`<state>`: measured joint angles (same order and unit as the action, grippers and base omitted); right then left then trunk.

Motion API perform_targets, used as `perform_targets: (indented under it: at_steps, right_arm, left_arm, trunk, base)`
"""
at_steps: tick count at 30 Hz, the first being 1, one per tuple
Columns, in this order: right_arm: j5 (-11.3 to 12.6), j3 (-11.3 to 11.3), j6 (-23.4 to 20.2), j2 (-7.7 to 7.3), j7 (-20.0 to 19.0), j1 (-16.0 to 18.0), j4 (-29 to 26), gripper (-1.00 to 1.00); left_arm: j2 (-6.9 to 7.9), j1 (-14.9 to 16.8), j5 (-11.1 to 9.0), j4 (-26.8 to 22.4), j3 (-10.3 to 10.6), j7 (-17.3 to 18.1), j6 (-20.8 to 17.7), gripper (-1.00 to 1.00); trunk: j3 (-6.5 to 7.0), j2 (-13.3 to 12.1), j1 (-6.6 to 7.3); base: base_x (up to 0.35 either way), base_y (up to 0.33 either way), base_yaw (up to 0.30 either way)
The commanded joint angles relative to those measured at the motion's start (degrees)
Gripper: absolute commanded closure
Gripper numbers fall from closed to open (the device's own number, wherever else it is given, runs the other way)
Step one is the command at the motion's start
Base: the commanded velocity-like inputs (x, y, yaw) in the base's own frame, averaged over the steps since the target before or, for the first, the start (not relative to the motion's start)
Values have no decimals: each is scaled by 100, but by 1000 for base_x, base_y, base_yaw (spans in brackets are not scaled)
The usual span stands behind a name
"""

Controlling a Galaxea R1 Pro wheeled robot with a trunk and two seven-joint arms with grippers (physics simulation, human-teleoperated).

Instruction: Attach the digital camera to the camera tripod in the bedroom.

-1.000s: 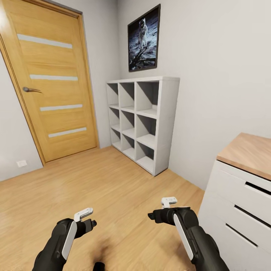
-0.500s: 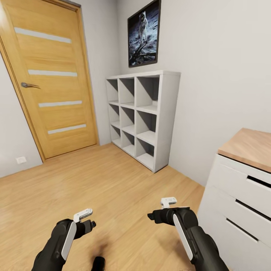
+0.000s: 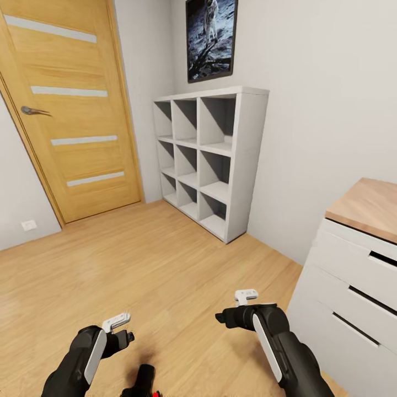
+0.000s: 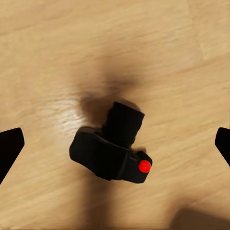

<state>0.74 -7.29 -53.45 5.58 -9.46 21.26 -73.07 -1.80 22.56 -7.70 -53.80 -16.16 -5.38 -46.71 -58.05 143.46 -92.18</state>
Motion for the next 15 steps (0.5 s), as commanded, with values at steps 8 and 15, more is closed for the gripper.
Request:
perform_targets:
  at_steps: [8,15]
  right_arm:
    - [20,-101,-25,-5,-3,-2,-8,-100]
    - [20,-124,-26,-4,-2,-6,-7,-100]
  left_arm:
    - [95,82,-66,250,-11,6,11,-100]
    - [90,102,-57,252,19,62,26,-100]
  trunk:
    - [-161,12,-16]
    - [-161,12,-16]
  base:
    - [0,0,0]
    - [0,0,0]
